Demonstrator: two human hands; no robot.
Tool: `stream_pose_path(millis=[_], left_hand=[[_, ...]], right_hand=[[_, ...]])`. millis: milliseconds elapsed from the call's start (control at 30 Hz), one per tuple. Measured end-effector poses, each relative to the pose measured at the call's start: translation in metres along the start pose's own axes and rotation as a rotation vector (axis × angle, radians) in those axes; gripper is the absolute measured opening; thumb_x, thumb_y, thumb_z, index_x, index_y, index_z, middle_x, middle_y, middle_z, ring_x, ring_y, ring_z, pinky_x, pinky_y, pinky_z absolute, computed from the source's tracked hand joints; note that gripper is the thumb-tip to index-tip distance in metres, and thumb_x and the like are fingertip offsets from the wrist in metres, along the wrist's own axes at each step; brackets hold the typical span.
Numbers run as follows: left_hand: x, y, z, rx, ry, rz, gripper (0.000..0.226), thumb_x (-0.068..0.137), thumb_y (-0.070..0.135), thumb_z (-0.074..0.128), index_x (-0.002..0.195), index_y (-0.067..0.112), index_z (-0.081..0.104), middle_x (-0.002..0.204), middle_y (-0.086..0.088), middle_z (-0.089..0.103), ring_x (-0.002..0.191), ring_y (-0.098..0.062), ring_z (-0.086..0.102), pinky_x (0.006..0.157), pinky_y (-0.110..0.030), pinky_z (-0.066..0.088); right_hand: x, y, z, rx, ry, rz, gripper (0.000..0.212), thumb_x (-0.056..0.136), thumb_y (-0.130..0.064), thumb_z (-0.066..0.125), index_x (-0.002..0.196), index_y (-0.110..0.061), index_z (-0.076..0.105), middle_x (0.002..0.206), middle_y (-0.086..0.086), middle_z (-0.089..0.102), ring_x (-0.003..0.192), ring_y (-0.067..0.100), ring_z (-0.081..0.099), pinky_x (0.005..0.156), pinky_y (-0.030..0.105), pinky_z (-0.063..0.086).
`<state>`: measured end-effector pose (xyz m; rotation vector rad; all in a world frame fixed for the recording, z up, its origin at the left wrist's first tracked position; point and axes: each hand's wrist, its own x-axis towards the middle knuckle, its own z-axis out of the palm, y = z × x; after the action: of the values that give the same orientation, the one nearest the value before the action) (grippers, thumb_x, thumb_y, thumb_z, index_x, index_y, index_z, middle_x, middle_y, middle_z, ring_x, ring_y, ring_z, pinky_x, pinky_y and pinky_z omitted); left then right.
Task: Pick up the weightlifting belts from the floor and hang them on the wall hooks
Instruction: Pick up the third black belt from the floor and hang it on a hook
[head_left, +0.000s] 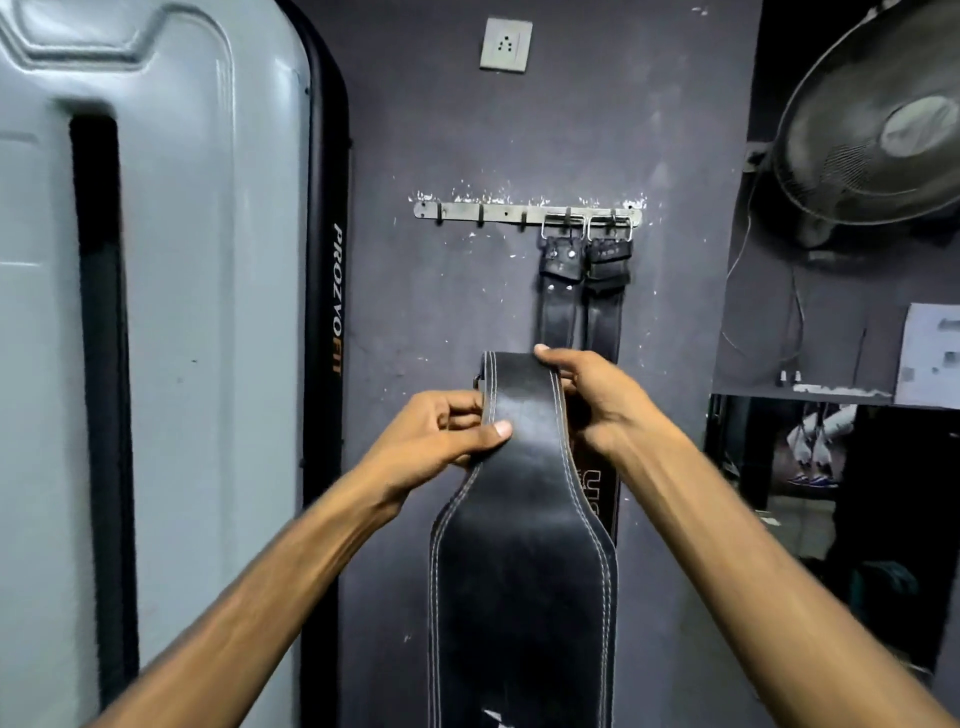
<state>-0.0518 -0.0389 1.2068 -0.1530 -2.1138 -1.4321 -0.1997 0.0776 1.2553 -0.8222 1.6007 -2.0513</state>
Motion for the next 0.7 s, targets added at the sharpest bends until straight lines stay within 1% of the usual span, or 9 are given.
stream_pose_path(millis=[67, 100, 200, 300, 367, 433, 533, 633, 700], left_hand=[[0.022, -0.014, -0.014, 0.036, 0.002, -0.02, 0.016, 0.097, 0.02, 0.061, 0.083, 0.017, 0.068, 0.059, 0.013, 0.057, 0.055, -0.006, 0.051, 0.059, -0.022, 0.044], [0.037, -0.019, -0.021, 0.049, 0.042, -0.038, 0.019, 0.098, 0.025, 0.059, 0.083, 0.017, 0.066, 0.061, 0.013, 0.059, 0.052, -0.007, 0.053, 0.055, -0.022, 0.045], [0.087, -0.029, -0.046, 0.025, 0.154, -0.099, 0.037, 0.097, 0.043, 0.055, 0.097, 0.012, 0.073, 0.08, 0.006, 0.074, 0.054, -0.011, 0.064, 0.049, -0.019, 0.048], [0.137, -0.036, -0.06, -0.094, 0.196, -0.129, 0.043, 0.095, 0.049, 0.057, 0.098, 0.009, 0.074, 0.079, 0.001, 0.075, 0.062, -0.01, 0.066, 0.058, -0.021, 0.054], [0.168, -0.041, -0.064, -0.178, 0.273, -0.07, 0.028, 0.096, 0.036, 0.06, 0.088, 0.011, 0.07, 0.071, 0.004, 0.074, 0.061, -0.006, 0.067, 0.06, -0.021, 0.053], [0.192, -0.045, -0.064, -0.132, 0.334, 0.056, 0.017, 0.098, 0.022, 0.059, 0.086, 0.015, 0.069, 0.075, 0.005, 0.073, 0.064, -0.004, 0.066, 0.066, -0.023, 0.051], [0.214, -0.063, -0.06, 0.078, 0.307, 0.197, 0.008, 0.096, 0.027, 0.06, 0.094, 0.023, 0.067, 0.091, 0.003, 0.072, 0.083, -0.01, 0.065, 0.078, -0.027, 0.053], [0.235, -0.09, -0.062, 0.32, 0.336, 0.195, 0.037, 0.088, 0.056, 0.048, 0.099, 0.027, 0.067, 0.094, 0.005, 0.074, 0.089, -0.016, 0.069, 0.088, -0.041, 0.057], [0.253, -0.102, -0.065, 0.405, 0.394, 0.162, 0.055, 0.085, 0.066, 0.038, 0.101, 0.021, 0.065, 0.096, -0.005, 0.075, 0.093, -0.027, 0.07, 0.086, -0.047, 0.056]], right_hand=[[0.019, 0.008, 0.012, -0.014, 0.065, -0.097, 0.01, 0.089, -0.019, 0.07, 0.088, -0.009, 0.069, 0.075, 0.013, 0.065, 0.072, 0.027, 0.061, 0.075, 0.042, 0.053], [0.028, 0.012, 0.016, -0.064, 0.076, -0.168, 0.009, 0.089, -0.018, 0.069, 0.084, -0.01, 0.067, 0.076, 0.016, 0.06, 0.072, 0.026, 0.057, 0.072, 0.04, 0.05], [0.05, 0.027, 0.019, -0.198, 0.07, -0.341, 0.027, 0.096, -0.007, 0.059, 0.071, -0.015, 0.059, 0.069, 0.006, 0.057, 0.061, 0.008, 0.052, 0.057, 0.019, 0.043], [0.068, 0.039, 0.018, -0.23, 0.034, -0.397, 0.027, 0.099, -0.001, 0.054, 0.076, -0.014, 0.064, 0.063, -0.012, 0.067, 0.058, -0.004, 0.058, 0.057, 0.01, 0.045], [0.083, 0.043, 0.019, -0.238, 0.005, -0.396, 0.024, 0.098, -0.002, 0.055, 0.081, -0.013, 0.068, 0.07, -0.008, 0.072, 0.064, 0.0, 0.064, 0.06, 0.014, 0.048], [0.104, 0.044, 0.021, -0.219, -0.006, -0.383, 0.018, 0.098, -0.007, 0.058, 0.086, -0.013, 0.069, 0.077, 0.003, 0.069, 0.066, 0.007, 0.061, 0.06, 0.02, 0.046], [0.137, 0.037, 0.017, -0.207, 0.032, -0.389, 0.017, 0.099, -0.023, 0.063, 0.102, -0.007, 0.068, 0.083, 0.013, 0.061, 0.067, 0.013, 0.056, 0.056, 0.022, 0.046], [0.166, 0.035, 0.014, -0.202, 0.049, -0.436, 0.018, 0.097, -0.01, 0.065, 0.114, -0.005, 0.061, 0.093, 0.016, 0.072, 0.079, 0.019, 0.067, 0.067, 0.021, 0.055], [0.188, 0.041, 0.016, -0.227, 0.087, -0.494, 0.021, 0.093, -0.009, 0.069, 0.109, -0.017, 0.059, 0.095, 0.015, 0.076, 0.083, 0.028, 0.072, 0.079, 0.038, 0.059]])
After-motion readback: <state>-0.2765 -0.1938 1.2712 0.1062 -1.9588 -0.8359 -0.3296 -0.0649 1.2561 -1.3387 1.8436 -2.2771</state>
